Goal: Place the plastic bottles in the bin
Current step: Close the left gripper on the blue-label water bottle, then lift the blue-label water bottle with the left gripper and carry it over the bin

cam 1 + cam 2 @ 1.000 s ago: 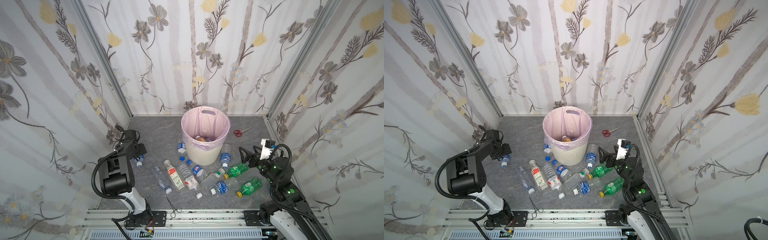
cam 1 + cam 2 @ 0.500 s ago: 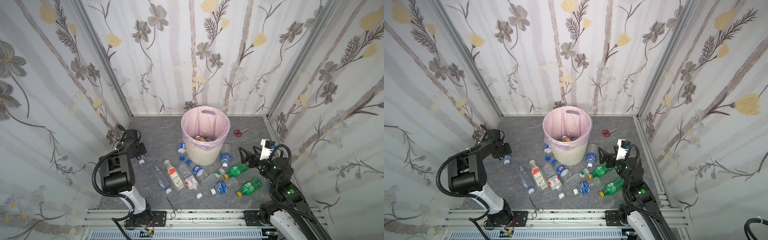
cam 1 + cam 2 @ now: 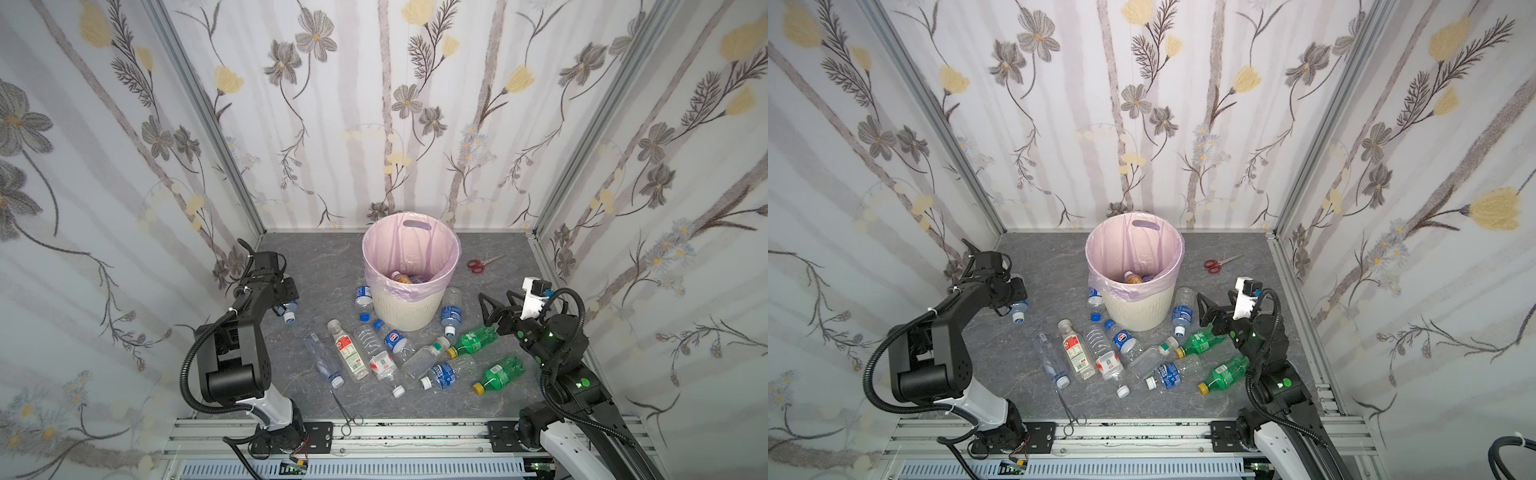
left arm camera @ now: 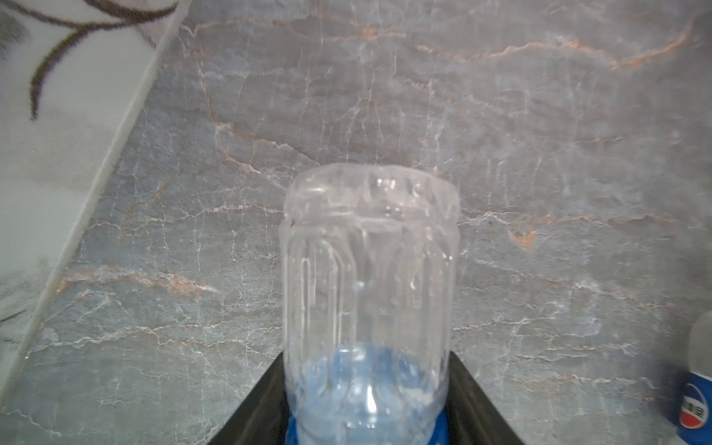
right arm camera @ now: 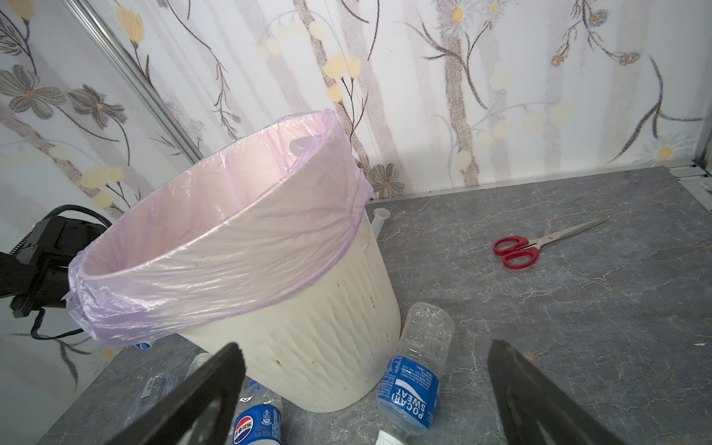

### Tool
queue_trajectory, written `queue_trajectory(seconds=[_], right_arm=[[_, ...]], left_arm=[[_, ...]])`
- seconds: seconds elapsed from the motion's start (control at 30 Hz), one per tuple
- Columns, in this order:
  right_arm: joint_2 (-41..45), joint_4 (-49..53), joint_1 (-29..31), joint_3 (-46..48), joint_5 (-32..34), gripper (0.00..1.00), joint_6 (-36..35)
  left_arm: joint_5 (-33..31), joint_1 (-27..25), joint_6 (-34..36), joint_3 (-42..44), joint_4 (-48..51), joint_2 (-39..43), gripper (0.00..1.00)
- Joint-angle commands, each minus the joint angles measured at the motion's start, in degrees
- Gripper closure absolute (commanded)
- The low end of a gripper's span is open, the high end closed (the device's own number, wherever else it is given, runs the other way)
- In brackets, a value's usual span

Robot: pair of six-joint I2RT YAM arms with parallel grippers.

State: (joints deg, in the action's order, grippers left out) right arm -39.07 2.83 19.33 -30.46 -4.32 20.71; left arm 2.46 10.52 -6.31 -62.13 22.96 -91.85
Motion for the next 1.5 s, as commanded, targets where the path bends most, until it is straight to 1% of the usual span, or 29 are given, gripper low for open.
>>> queue_trajectory(seconds=[0.0,0.27,0.37,0.57,0.77,0.9,1.1,1.27,1.47], right_arm=[[-0.2,-0.7,0.1,-0.5,0.9,0.01,-0.2],[-0.8,-0.4,0.1,-1.3,0.6,0.01,0.3],[-1.0,-0.2,0.0,-1.5,0.7,0.01,0.3],[-1.2,-0.3,0.0,-1.4,0.0,0.01,1.1],[-1.5,-0.9,0.0,-1.3,-0.5,0.01,1.7],[-1.6,-1.0,0.0,-0.9,-1.0,0.01,2.1],[-1.6,-1.1,0.0,-0.8,-1.2,0.01,2.5],[-1.8,-1.1,0.1,-0.7,-1.4,0.01,2.7],[-1.5,-1.0,0.1,-0.7,-1.9,0.01,3.0]], left_arm=[[3.6,-0.3,-1.0,-1.4,0.3,2.1,0.45],[11.0,-3.6,-0.9,-4.5,0.8,8.5,0.46],[14.4,-4.1,-1.4,-5.6,0.9,11.1,0.46],[15.9,-5.2,-3.6,-8.1,1.4,17.4,0.46],[22.3,-6.2,-5.9,-10.7,1.3,21.5,0.43],[25.8,-7.5,-7.5,-11.6,1.1,22.5,0.43],[30.4,-11.6,-9.0,-14.9,0.6,22.9,0.43],[31.2,-15.3,-10.7,-16.7,-0.7,22.9,0.43],[30.5,-20.2,-13.4,-17.8,-2.7,22.5,0.43]])
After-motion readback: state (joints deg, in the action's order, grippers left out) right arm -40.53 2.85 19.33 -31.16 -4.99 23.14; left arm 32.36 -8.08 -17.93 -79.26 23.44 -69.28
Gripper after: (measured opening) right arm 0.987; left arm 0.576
